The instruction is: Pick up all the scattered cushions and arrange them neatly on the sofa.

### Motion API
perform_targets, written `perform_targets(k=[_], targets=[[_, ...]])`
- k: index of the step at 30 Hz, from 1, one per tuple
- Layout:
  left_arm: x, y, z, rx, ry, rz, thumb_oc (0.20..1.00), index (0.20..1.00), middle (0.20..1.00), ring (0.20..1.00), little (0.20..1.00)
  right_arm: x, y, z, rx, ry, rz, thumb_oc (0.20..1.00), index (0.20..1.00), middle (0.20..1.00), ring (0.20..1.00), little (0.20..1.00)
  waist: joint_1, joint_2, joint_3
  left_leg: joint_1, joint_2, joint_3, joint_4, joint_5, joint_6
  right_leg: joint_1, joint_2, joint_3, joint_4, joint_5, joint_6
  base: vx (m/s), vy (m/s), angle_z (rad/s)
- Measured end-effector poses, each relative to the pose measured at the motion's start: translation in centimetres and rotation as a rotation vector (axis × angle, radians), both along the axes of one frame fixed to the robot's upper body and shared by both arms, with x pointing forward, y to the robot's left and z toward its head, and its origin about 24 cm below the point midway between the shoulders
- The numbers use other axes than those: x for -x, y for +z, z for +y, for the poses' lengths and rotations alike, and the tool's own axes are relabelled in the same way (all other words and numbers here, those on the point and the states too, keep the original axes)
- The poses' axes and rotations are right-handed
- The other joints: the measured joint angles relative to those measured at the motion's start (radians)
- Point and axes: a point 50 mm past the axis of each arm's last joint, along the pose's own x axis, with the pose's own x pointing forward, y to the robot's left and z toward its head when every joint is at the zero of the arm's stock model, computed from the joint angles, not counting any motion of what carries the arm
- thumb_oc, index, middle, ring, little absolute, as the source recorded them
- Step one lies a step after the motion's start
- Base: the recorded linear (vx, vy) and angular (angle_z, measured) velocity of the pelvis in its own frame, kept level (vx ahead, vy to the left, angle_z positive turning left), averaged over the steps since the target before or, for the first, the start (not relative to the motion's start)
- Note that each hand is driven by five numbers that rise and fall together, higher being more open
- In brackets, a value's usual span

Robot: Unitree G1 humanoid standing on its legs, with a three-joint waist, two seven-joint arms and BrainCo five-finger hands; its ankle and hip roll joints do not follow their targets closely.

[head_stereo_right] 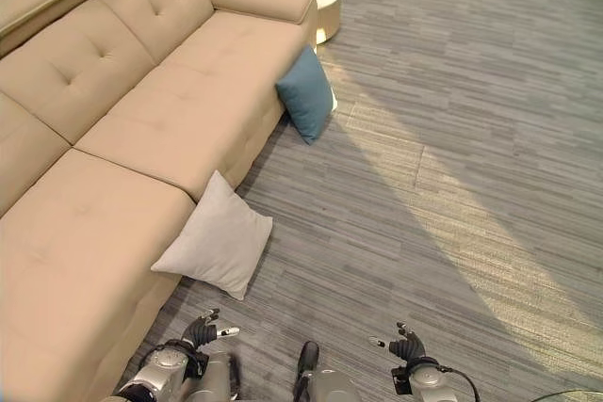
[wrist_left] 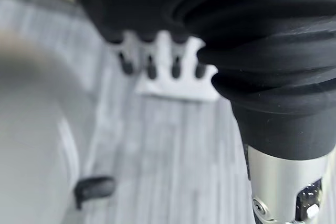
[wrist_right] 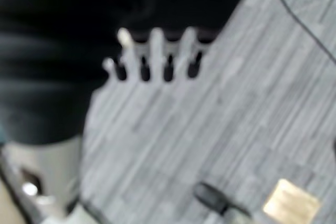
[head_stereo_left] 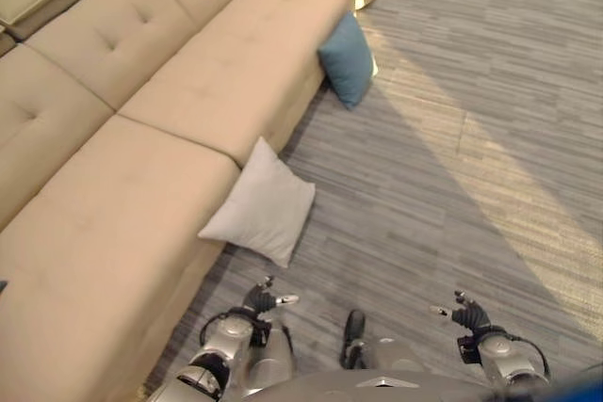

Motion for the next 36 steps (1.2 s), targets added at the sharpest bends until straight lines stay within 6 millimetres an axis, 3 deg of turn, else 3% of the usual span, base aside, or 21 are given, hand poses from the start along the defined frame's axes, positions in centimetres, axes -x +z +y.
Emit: perform_targets(k=[2, 7, 8, 9, 10, 12, 14, 16, 17, 18, 19, 21, 22, 24, 26, 27, 28, 30, 33, 35, 36], targets=[[0.7, -0.3, 0.8, -0.014, 0.022, 0.022, 1.000, 1.000, 1.000, 1.000, 1.000, 0.1, -0.3, 0.6, -0.006, 0.011, 0.019, 1.000, 1.000, 1.000, 1.000, 1.000, 0.004, -0.005, -0.004, -0.008, -0.009, 0.010, -0.141, 0.059, -0.015, 0.065, 0.045, -0.001, -0.046, -0.026, 0.037, 0.44, 0.133, -0.12], [3.1, -1.1, 2.7, -0.012, 0.155, 0.094, 1.000, 1.000, 1.000, 1.000, 1.000, 2.0, -1.3, 1.4, -0.030, -0.002, 0.084, 1.000, 1.000, 1.000, 1.000, 1.000, 0.013, -0.059, -0.054, 0.030, -0.100, 0.030, -0.075, 0.078, 0.075, 0.111, 0.067, 0.031, 0.007, -0.107, 0.048, 0.33, 0.189, -0.25], [2.9, -1.0, 2.6, -0.007, 0.153, 0.088, 1.000, 1.000, 1.000, 1.000, 1.000, 1.6, -1.1, 1.0, -0.021, 0.006, 0.077, 1.000, 1.000, 1.000, 1.000, 1.000, 0.022, -0.046, -0.038, 0.061, -0.147, 0.063, -0.007, 0.011, 0.187, 0.054, 0.060, 0.032, 0.175, -0.147, 0.105, 0.28, 0.237, -0.62], [3.6, -1.3, 2.4, -0.003, 0.156, 0.104, 1.000, 1.000, 1.000, 1.000, 1.000, 1.6, -0.9, 0.7, -0.017, 0.014, 0.066, 1.000, 1.000, 1.000, 1.000, 1.000, 0.022, 0.008, -0.043, 0.116, -0.133, 0.090, -0.037, -0.009, 0.266, -0.013, 0.069, 0.011, 0.368, -0.178, 0.126, 0.12, 0.110, -0.53], [3.8, -1.3, 3.0, -0.016, 0.160, 0.108, 1.000, 1.000, 1.000, 1.000, 1.000, 1.3, -0.7, 1.1, -0.028, 0.026, 0.040, 1.000, 1.000, 1.000, 1.000, 1.000, 0.016, 0.012, -0.051, 0.171, -0.134, 0.056, -0.078, -0.068, 0.240, -0.064, 0.012, -0.014, 0.547, -0.244, 0.120, 0.25, 0.204, -0.09], [2.4, -0.6, 3.3, -0.021, 0.148, 0.056, 1.000, 1.000, 1.000, 1.000, 1.000, 1.7, -0.9, 1.6, -0.044, 0.039, 0.048, 1.000, 1.000, 1.000, 1.000, 1.000, 0.008, -0.036, -0.054, 0.195, -0.194, 0.021, -0.079, -0.081, 0.264, -0.156, -0.189, 0.054, 0.757, -0.267, 0.187, 0.20, 0.113, 0.58], [0.8, 0.2, 3.2, -0.018, 0.141, 0.003, 1.000, 1.000, 1.000, 1.000, 1.000, 0.4, -0.5, 1.9, -0.053, 0.047, 0.006, 1.000, 1.000, 1.000, 1.000, 1.000, 0.020, -0.018, -0.027, 0.231, -0.181, -0.014, -0.080, -0.097, 0.263, -0.228, -0.240, 0.089, 0.742, -0.248, 0.200, 0.34, 0.035, 0.53], [-0.3, 0.5, 2.5, 0.003, 0.149, -0.028, 1.000, 1.000, 1.000, 1.000, 1.000, -0.8, 0.0, 2.2, -0.053, 0.074, -0.024, 1.000, 1.000, 1.000, 1.000, 1.000, 0.013, 0.023, -0.001, 0.247, -0.129, -0.104, -0.077, -0.131, 0.235, -0.262, -0.128, 0.180, 0.455, -0.205, 0.175, 0.32, -0.020, 0.88], [-0.5, 0.6, 2.3, 0.006, 0.145, -0.032, 1.000, 1.000, 1.000, 1.000, 1.000, -1.0, 0.0, 2.4, -0.054, 0.089, -0.023, 1.000, 1.000, 1.000, 1.000, 1.000, 0.005, 0.012, 0.007, 0.251, -0.120, -0.132, -0.081, -0.135, 0.228, -0.297, -0.097, 0.225, 0.312, -0.128, 0.169, 0.51, -0.035, 1.43], [-0.2, 0.3, 1.8, 0.010, 0.142, -0.017, 1.000, 1.000, 1.000, 1.000, 1.000, -1.7, 0.2, 2.5, -0.053, 0.101, -0.041, 1.000, 1.000, 1.000, 1.000, 1.000, 0.005, -0.016, 0.032, 0.259, -0.114, -0.193, -0.052, -0.171, 0.202, -0.340, -0.061, 0.366, 0.162, -0.017, 0.182, 0.44, -0.031, 1.43], [0.1, 0.1, 2.0, 0.000, 0.142, 0.000, 1.000, 1.000, 1.000, 1.000, 1.000, -1.8, 0.3, 2.5, -0.051, 0.106, -0.043, 1.000, 1.000, 1.000, 1.000, 1.000, -0.010, -0.021, 0.036, 0.237, -0.111, -0.256, -0.029, -0.187, 0.176, -0.338, -0.062, 0.429, 0.079, 0.001, 0.210, 0.33, -0.012, 1.69], [0.0, 0.0, 2.0, -0.015, 0.124, 0.019, 1.000, 1.000, 1.000, 1.000, 1.000, -1.3, 0.0, 2.7, -0.058, 0.097, -0.025, 1.000, 1.000, 1.000, 1.000, 1.000, -0.037, -0.050, 0.041, 0.231, -0.118, -0.342, -0.013, -0.202, 0.139, -0.333, -0.087, 0.470, 0.077, -0.021, 0.237, 0.25, -0.016, 1.85], [0.3, -0.2, 2.1, -0.023, 0.106, 0.030, 1.000, 1.000, 1.000, 1.000, 1.000, -0.5, -0.3, 2.7, -0.063, 0.080, -0.003, 1.000, 1.000, 1.000, 1.000, 1.000, -0.037, -0.064, 0.042, 0.265, -0.088, -0.439, -0.031, -0.212, 0.093, -0.313, -0.074, 0.458, 0.157, 0.010, 0.255, 0.33, -0.047, 1.87], [0.7, -0.6, 0.9, -0.007, 0.072, 0.050, 1.000, 1.000, 1.000, 1.000, 1.000, -0.7, 0.1, 1.0, -0.024, 0.068, -0.011, 1.000, 1.000, 1.000, 1.000, 1.000, -0.045, -0.045, 0.039, 0.197, -0.151, -0.459, 0.174, -0.242, 0.066, -0.265, -0.062, 0.458, 0.168, 0.018, 0.235, 0.22, -0.065, 1.92], [1.7, -1.1, -0.1, 0.019, 0.054, 0.075, 1.000, 1.000, 1.000, 1.000, 1.000, -0.2, 0.4, -0.7, 0.018, 0.055, 0.004, 1.000, 1.000, 1.000, 1.000, 1.000, -0.055, -0.011, 0.015, 0.196, -0.200, -0.442, 0.185, -0.208, 0.094, -0.224, -0.035, 0.444, 0.166, 0.021, 0.176, 0.03, -0.055, 1.56], [1.9, -1.2, -0.2, 0.020, 0.050, 0.077, 1.000, 1.000, 1.000, 1.000, 1.000, -0.4, 0.5, -1.0, 0.021, 0.042, -0.007, 1.000, 1.000, 1.000, 1.000, 1.000, -0.061, 0.009, 0.006, 0.194, -0.187, -0.383, 0.171, -0.196, 0.122, -0.214, -0.028, 0.433, 0.175, 0.019, 0.160, -0.03, -0.109, 1.85], [1.3, -0.9, -0.3, 0.020, 0.035, 0.055, 1.000, 1.000, 1.000, 1.000, 1.000, -0.4, 0.6, -1.2, 0.021, 0.031, -0.011, 1.000, 1.000, 1.000, 1.000, 1.000, -0.071, 0.002, 0.009, 0.175, -0.179, -0.356, 0.169, -0.162, 0.098, -0.213, -0.034, 0.387, 0.190, 0.026, 0.119, -0.04, -0.100, 1.70], [-0.4, -0.1, -0.4, 0.015, 0.010, 0.004, 1.000, 1.000, 1.000, 1.000, 1.000, -0.6, 0.6, -0.9, 0.010, 0.029, -0.017, 1.000, 1.000, 1.000, 1.000, 1.000, -0.082, -0.014, 0.017, 0.105, -0.171, -0.248, 0.239, -0.135, 0.091, -0.225, -0.063, 0.332, 0.176, 0.023, 0.091, 0.07, -0.059, 1.44], [-1.1, 0.3, -0.1, 0.004, 0.003, -0.011, 1.000, 1.000, 1.000, 1.000, 1.000, -1.5, 0.6, 0.6, -0.037, 0.026, -0.054, 1.000, 1.000, 1.000, 1.000, 1.000, -0.089, -0.037, 0.019, 0.066, -0.079, -0.033, 0.228, -0.141, 0.101, -0.194, -0.092, 0.191, 0.109, 0.060, 0.019, 0.16, 0.028, 1.05], [-1.6, 0.6, -0.1, 0.004, -0.001, -0.026, 1.000, 1.000, 1.000, 1.000, 1.000, -1.5, 0.4, 1.2, -0.055, 0.029, -0.051, 1.000, 1.000, 1.000, 1.000, 1.000, -0.079, -0.057, 0.022, 0.071, -0.052, -0.007, 0.129, -0.141, 0.100, -0.190, -0.114, 0.157, 0.088, 0.053, 0.029, 0.18, 0.082, 0.90], [-1.2, 0.2, -0.5, 0.012, 0.001, -0.009, 1.000, 1.000, 1.000, 1.000, 1.000, -1.5, 0.5, 0.9, -0.045, 0.035, -0.050, 1.000, 1.000, 1.000, 1.000, 1.000, -0.089, -0.020, 0.011, 0.073, -0.012, 0.006, 0.061, -0.146, 0.104, -0.181, -0.090, 0.117, 0.080, 0.036, 0.079, 0.29, 0.151, 0.68]])
